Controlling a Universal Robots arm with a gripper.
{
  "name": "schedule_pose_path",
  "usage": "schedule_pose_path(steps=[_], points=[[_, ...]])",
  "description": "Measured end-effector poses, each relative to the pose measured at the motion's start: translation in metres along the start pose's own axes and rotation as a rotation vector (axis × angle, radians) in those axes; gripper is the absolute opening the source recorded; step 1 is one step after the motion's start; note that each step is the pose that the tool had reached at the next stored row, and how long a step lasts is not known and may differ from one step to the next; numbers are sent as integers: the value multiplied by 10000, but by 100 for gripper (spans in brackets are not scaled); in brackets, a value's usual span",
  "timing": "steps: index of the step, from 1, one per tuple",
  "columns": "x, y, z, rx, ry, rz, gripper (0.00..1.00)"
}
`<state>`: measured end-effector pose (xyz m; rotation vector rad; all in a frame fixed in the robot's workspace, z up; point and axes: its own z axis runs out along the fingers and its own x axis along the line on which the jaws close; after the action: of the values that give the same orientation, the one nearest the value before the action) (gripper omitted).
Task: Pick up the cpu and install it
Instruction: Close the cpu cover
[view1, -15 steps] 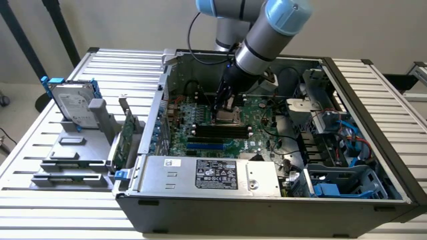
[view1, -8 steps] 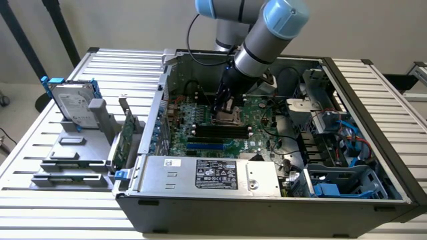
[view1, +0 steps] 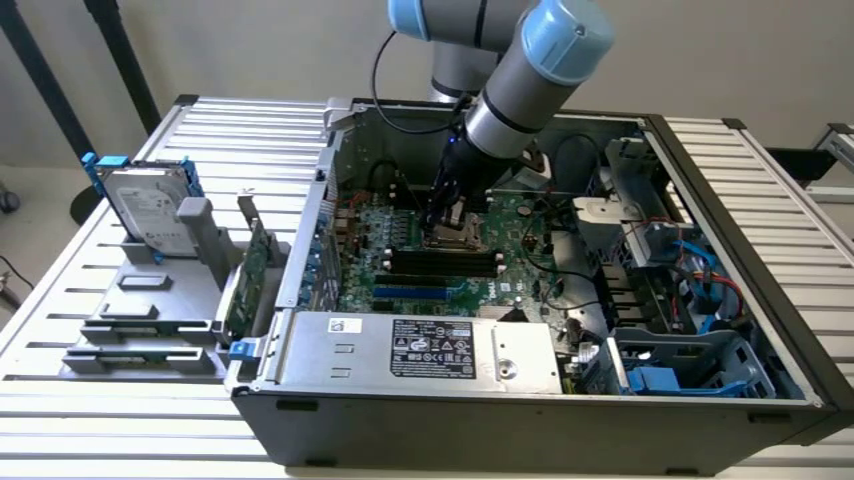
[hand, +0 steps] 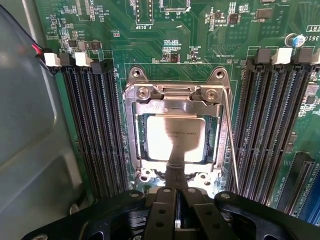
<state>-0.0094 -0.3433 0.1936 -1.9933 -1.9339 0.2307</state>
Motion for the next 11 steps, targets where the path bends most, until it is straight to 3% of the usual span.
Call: schedule_pose_path(steps=[2,7,11], points=[[1,-5,-9,1,44,-17,11],[4,-79,-44,12,217,-82,11],[3,-182,-31,28,280,-104,11]])
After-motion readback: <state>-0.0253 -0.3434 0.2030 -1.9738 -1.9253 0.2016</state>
